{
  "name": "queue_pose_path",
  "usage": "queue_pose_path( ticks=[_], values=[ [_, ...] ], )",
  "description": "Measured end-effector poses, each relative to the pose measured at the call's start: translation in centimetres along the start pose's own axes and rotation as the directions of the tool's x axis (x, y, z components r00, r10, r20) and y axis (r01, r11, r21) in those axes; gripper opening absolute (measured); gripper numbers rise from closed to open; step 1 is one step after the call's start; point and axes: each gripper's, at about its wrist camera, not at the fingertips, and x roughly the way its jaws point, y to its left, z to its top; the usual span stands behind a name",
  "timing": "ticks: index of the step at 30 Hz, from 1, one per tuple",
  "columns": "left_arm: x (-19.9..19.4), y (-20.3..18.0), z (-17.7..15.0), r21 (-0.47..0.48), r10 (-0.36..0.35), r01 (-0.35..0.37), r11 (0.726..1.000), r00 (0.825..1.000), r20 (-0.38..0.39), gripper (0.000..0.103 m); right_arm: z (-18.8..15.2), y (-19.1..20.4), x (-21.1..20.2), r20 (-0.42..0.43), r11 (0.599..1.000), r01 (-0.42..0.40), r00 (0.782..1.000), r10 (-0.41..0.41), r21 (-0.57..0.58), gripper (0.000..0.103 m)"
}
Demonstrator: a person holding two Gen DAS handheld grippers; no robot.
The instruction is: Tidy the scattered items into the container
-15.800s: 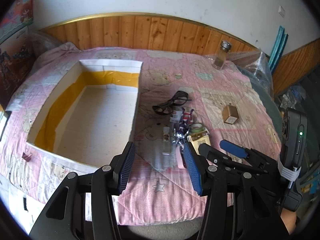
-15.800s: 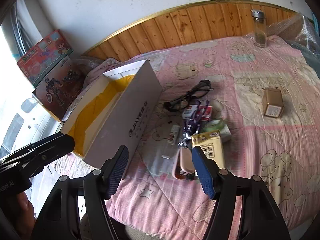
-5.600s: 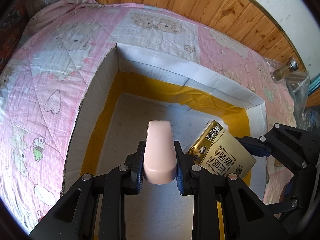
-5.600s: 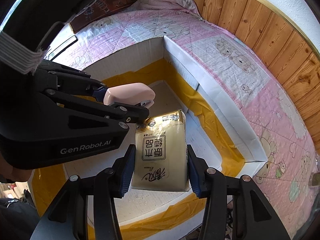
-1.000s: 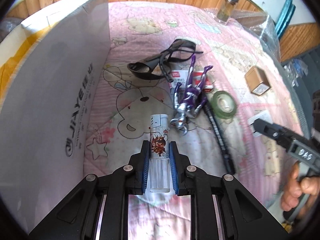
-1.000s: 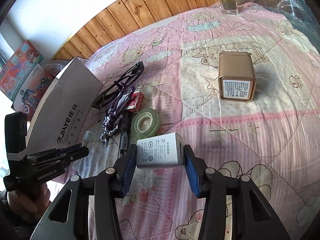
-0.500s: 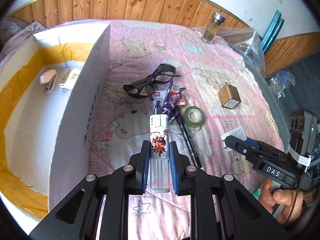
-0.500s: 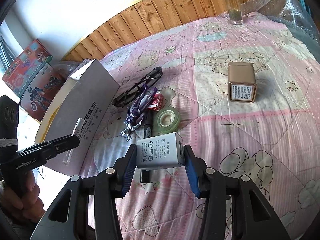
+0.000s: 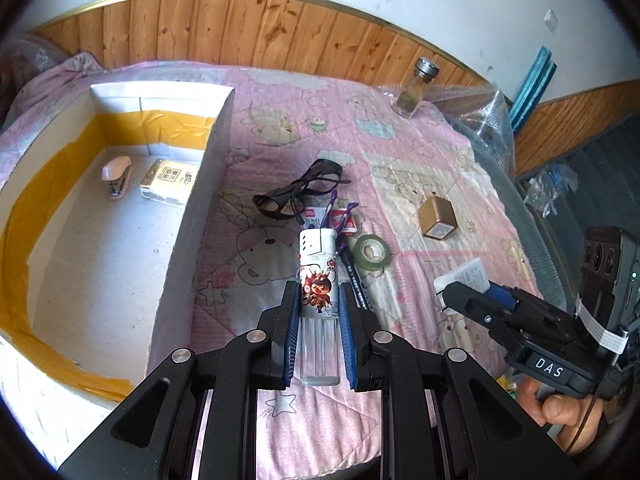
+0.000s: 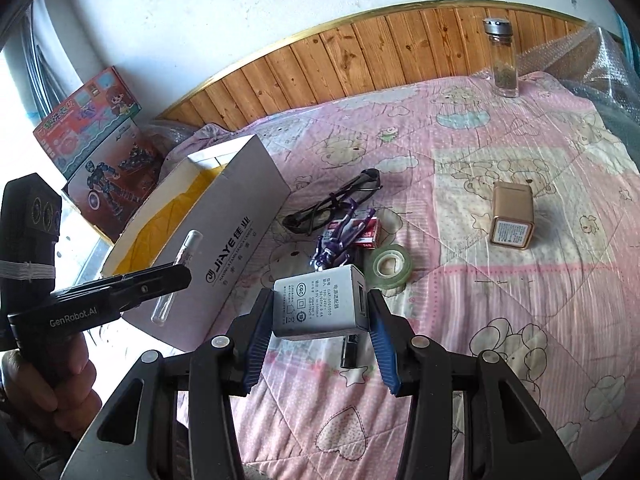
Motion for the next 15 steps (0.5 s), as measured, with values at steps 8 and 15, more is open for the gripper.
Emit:
queue_pose_path(
  ticks=[8, 15],
  values=[
    [-1.9, 0.8, -0.1, -0.015, -0.012, 0.013, 1.0, 0.999, 0.038, 0.019, 0.2, 2.5, -0.9, 0.009, 0.999, -0.02, 1.0, 0.021, -0.046, 0.048],
    [-3.3, 2.5, -0.3, -0.046, -0.021, 0.024, 0.999, 0.998, 0.063, 0.019, 0.7, 4.6, -1.2, 0.017, 0.996, -0.031, 0.999, 0.032, -0.082, 0.048]
  ],
)
